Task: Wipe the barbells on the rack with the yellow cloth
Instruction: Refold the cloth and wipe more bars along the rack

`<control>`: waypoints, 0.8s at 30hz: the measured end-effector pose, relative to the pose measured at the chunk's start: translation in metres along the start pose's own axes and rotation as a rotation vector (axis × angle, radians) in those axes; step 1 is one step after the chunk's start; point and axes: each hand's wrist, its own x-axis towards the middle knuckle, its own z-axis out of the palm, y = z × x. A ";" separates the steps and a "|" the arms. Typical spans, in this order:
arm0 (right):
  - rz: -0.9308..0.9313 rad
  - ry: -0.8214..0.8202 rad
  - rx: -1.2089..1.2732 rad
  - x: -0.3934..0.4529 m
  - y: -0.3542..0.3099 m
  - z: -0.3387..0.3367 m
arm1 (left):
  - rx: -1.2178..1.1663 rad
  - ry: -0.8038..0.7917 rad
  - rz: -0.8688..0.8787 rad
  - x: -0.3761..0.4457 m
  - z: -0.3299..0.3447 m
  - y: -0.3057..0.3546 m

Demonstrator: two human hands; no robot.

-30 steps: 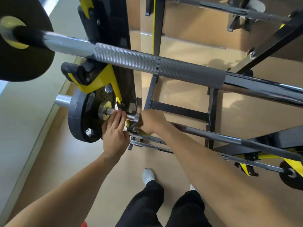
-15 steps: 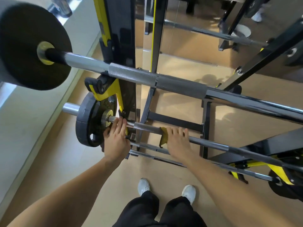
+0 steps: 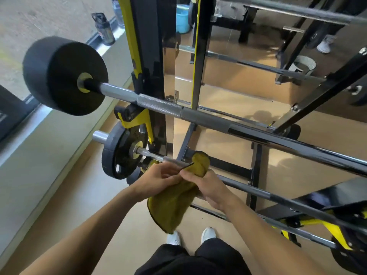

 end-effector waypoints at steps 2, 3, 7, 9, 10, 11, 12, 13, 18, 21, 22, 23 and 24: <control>-0.069 -0.021 -0.047 -0.007 -0.005 -0.008 | -0.021 -0.015 -0.023 -0.009 0.001 0.012; -0.101 -0.032 -0.108 -0.011 -0.007 -0.011 | 0.000 -0.022 -0.026 -0.011 0.001 0.018; -0.147 -0.017 -0.249 -0.030 -0.013 -0.023 | 0.152 -0.065 -0.029 -0.019 0.000 0.046; -0.183 -0.034 -0.330 -0.043 -0.020 -0.028 | 0.214 -0.100 -0.035 -0.024 -0.004 0.058; -0.225 -0.055 -0.372 -0.051 -0.024 -0.031 | 0.244 -0.132 -0.046 -0.028 -0.006 0.063; -0.281 -0.068 -0.412 -0.058 -0.028 -0.033 | 0.281 -0.171 -0.062 -0.032 -0.008 0.067; -0.341 -0.065 -0.443 -0.065 -0.033 -0.035 | 0.320 -0.211 -0.074 -0.035 -0.010 0.072; -0.395 -0.053 -0.457 -0.072 -0.040 -0.037 | 0.347 -0.247 -0.073 -0.038 -0.011 0.077; -0.569 0.046 -0.489 -0.102 -0.084 -0.040 | 0.215 -0.142 0.129 -0.049 -0.016 0.110; -0.666 0.136 -0.486 -0.117 -0.118 -0.037 | 0.040 -0.017 0.245 -0.061 -0.020 0.132; -0.696 0.152 -0.495 -0.119 -0.133 -0.037 | -0.006 0.034 0.281 -0.064 -0.021 0.141; -0.722 0.173 -0.525 -0.117 -0.151 -0.039 | -0.029 0.109 0.315 -0.065 -0.023 0.149; -0.744 0.208 -0.558 -0.112 -0.167 -0.041 | -0.025 0.221 0.331 -0.063 -0.025 0.156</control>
